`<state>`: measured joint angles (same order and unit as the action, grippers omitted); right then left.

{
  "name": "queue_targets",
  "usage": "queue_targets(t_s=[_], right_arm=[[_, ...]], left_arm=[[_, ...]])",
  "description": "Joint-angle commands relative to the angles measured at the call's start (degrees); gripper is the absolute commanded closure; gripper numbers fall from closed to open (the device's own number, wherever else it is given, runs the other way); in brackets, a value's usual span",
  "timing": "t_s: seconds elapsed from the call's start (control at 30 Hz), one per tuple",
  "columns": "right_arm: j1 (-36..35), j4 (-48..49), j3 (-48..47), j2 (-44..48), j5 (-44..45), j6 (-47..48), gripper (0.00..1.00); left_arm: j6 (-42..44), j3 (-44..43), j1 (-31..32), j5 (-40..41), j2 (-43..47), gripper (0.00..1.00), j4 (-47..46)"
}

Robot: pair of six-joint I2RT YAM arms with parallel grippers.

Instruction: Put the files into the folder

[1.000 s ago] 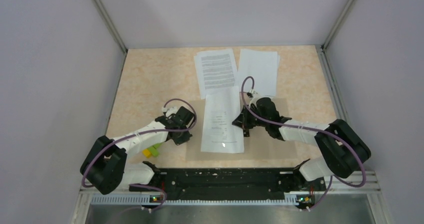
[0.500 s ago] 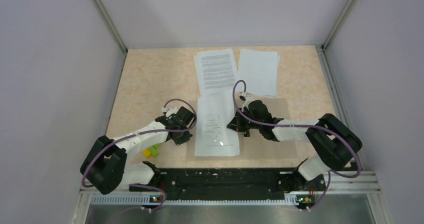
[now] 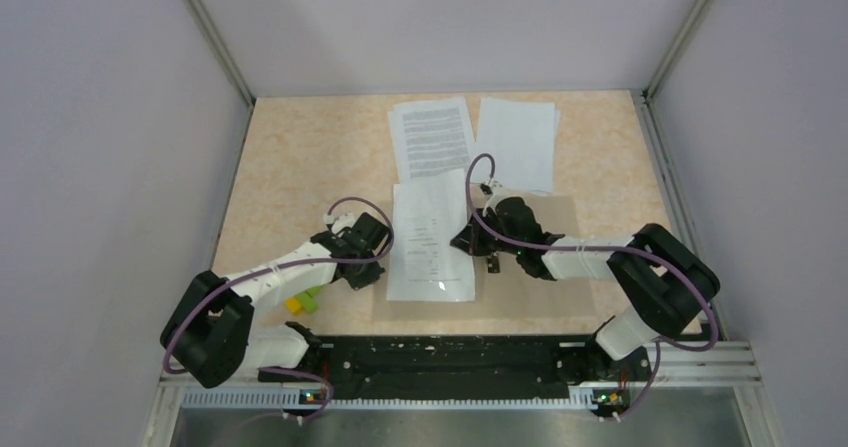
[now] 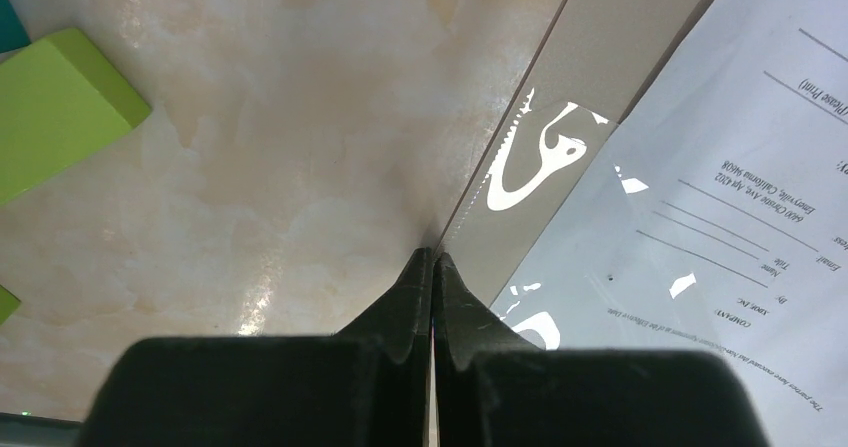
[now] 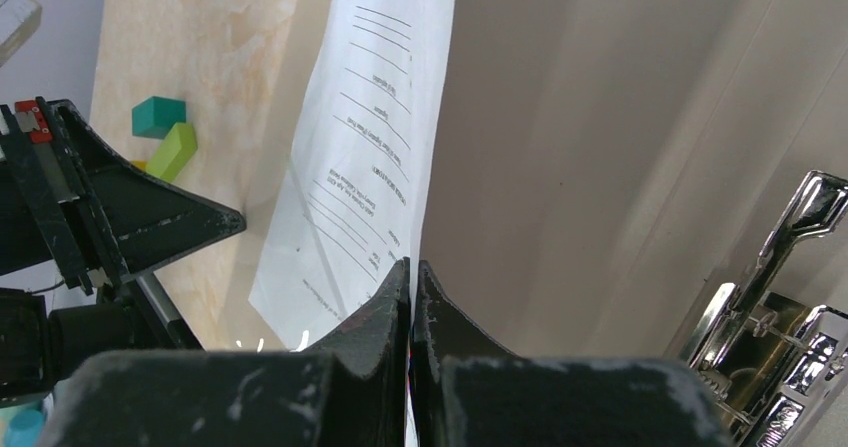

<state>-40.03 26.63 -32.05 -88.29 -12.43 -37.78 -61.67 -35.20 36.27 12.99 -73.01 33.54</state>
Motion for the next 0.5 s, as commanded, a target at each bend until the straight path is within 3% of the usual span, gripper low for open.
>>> queue_targets(t_s=[0.0,0.47], right_arm=[[-1.0,4.5,-1.7,-1.3,0.8,-1.3,1.00],[-2.9,5.4,-1.8,-4.2,-4.3,1.5,1.00]], left_arm=[[-1.3,2.2,0.6,-1.1,-2.5,1.00,1.4],[-1.5,2.1,0.6,-0.8,-2.7,1.00,1.5]])
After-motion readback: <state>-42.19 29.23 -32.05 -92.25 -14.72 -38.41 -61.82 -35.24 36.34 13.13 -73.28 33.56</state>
